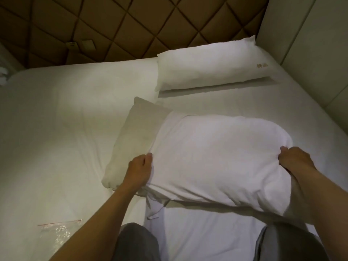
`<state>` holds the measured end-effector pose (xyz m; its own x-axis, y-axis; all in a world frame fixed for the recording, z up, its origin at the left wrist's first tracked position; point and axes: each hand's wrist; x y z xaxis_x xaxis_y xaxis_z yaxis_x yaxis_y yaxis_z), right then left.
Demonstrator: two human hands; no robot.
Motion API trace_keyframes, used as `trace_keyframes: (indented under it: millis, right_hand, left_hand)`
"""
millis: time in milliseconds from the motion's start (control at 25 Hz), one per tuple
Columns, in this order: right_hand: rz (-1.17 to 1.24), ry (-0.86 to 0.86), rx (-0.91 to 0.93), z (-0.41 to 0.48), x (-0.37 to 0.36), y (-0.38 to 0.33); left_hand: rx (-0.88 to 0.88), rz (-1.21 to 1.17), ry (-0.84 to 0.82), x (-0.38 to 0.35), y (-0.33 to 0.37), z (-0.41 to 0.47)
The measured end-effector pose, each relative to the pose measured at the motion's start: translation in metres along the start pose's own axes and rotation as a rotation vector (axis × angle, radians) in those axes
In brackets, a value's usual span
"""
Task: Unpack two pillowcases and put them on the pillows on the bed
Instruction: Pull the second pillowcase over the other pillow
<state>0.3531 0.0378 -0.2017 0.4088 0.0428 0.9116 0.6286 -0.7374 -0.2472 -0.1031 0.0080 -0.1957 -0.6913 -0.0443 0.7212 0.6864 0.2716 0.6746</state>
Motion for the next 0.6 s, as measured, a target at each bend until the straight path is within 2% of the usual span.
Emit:
trace_keyframes:
  millis: [120,280,400,600]
  right_hand:
    - [-0.012,-0.009,-0.022,-0.006,-0.023,0.009]
    - [0.070,-0.073,-0.022,-0.005,-0.023,0.005]
    - [0.214,-0.138,-0.040,-0.004,-0.007,-0.001]
    - [0.428,-0.160,-0.139,0.007,0.018,-0.026]
  left_hand:
    - [0.155,-0.198,-0.106,-0.012,-0.020,-0.015]
    - [0.209,-0.342,-0.140,-0.002,-0.002,0.004]
    - [0.163,-0.326,-0.087,0.005,0.045,0.044]
    - [0.108,-0.166,-0.056,-0.008,0.111,0.120]
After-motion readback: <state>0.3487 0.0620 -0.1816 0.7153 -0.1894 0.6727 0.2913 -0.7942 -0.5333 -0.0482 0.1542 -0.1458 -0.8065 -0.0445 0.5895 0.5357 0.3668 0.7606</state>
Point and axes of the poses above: each hand's wrist, its own z-axis towards the middle knuckle, its own x-axis out of the back of the hand, y = z × x, and after that the axes turned 3 degrees about -z, right-handed
